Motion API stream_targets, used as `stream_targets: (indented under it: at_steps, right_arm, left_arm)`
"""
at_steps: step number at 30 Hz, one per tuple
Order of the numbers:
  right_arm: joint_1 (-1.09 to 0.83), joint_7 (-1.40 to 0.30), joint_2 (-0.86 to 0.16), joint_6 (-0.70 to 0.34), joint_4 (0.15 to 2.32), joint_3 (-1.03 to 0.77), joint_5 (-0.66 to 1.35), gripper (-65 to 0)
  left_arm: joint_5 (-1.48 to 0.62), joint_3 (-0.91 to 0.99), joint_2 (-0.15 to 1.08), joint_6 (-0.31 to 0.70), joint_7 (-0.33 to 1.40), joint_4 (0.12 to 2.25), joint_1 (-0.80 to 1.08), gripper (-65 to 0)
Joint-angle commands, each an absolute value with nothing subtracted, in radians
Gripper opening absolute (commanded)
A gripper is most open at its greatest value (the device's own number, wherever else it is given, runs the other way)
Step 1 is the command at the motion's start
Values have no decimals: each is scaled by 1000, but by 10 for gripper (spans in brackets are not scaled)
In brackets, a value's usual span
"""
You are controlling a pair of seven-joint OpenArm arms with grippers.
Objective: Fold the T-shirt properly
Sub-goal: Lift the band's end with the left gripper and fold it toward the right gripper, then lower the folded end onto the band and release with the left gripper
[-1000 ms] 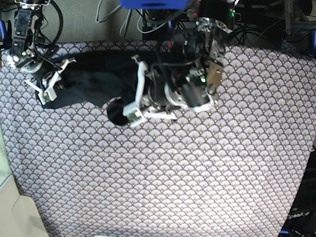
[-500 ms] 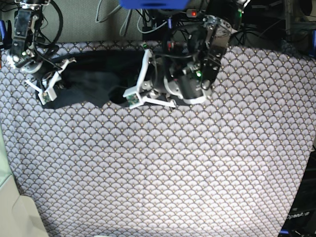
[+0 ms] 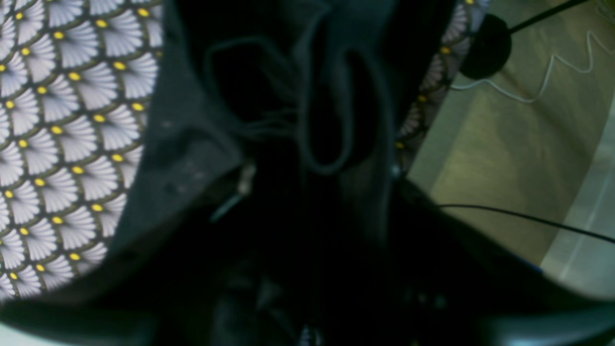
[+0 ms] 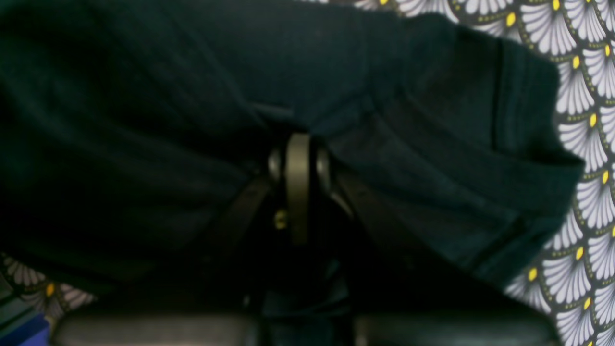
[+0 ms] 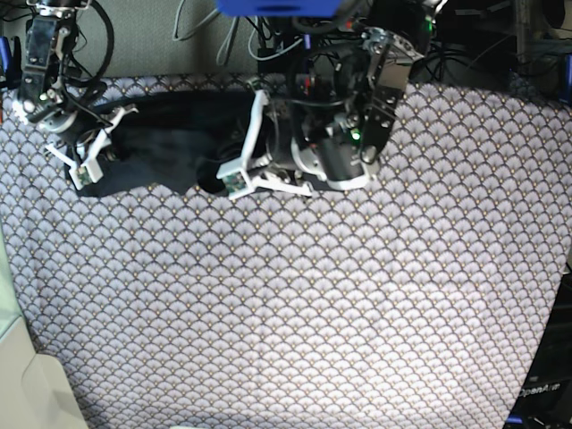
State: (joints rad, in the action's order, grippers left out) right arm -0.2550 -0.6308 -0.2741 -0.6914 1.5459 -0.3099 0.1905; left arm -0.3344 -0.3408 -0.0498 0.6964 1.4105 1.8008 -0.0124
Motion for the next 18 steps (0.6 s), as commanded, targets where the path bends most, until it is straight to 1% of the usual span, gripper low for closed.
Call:
stream_targets:
  at_steps: [1,4,9,15,16,17,18]
  right_arm:
    - [-259,-667,-277,-698,1546,-305,174,-650]
    - [-259,-667,-277,-698,1546,-305,174,-650]
    - [-260,-664,-277,-698,1546,-305,174,-650]
    - [-260,-664,-277,-698,1546,-305,174,-650]
    - [-260,-662,-277,-698,1546,-305,174,-650]
    - [-260,-662,-277,-698,1546,-305,174,-650]
    - [-260,-662,-277,-698,1546,-305,174,-650]
  left_arm:
    - [-364,-340,-59,698,1396,1821,-28,-372]
    - [-437,-338,-53,698,1396,1833,-35,-332]
    - [-521,-329,-28,698,1396,1926,-50,-327]
    - [-622,-140,-22,698,1396,1940,-45,-331]
    - [-624,-97,-19,698,1396,1940,-41,-339]
    - [-627,-62,-1,698,1396,1940,-39,-368]
    - [-631,-36,15,698,1396,1939,-38,-412]
